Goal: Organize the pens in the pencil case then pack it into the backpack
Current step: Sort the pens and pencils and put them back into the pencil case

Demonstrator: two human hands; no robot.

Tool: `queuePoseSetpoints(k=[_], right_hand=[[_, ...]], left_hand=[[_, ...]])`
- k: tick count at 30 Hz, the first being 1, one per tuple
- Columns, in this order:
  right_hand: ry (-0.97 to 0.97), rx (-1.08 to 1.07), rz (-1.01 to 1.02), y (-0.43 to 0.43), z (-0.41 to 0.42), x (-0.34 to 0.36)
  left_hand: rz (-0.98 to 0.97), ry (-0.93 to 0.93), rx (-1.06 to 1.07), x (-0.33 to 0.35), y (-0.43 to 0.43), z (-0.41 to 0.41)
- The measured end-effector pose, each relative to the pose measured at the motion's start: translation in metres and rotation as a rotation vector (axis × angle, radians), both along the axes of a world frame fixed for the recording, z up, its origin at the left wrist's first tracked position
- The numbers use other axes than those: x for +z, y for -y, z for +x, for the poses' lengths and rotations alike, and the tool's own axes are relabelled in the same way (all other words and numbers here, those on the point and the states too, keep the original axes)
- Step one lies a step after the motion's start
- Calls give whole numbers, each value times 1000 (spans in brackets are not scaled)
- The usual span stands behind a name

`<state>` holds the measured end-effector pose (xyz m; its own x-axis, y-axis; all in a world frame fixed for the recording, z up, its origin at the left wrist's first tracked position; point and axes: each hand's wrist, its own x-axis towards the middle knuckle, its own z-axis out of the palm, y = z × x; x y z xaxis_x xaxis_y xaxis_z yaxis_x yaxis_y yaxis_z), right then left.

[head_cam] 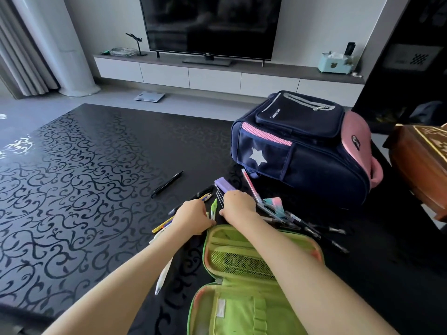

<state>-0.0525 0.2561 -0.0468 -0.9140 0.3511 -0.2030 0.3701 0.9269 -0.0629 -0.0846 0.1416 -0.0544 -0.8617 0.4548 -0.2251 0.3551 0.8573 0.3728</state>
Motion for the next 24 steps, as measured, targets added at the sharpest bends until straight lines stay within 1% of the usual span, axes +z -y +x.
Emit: queuePoseSetpoints(k=[4,11,17,21,24], right_hand=[[96,-92,-23,1,-11,-4],[156,-170,-21,5,-14,-4],[103,-203,-48,8,-12,0],[81,-155,-28,3,-9,0],[129,-96,-22,-2,-7,2]], left_hand=[[28,-99,14,-4,2,-10],[92,-97,-10,-13,13,-9],[156,-193,31,-8,21,-7],[179,-206,33,-3,27,-6],[191,-197,30,-1,29,-5]])
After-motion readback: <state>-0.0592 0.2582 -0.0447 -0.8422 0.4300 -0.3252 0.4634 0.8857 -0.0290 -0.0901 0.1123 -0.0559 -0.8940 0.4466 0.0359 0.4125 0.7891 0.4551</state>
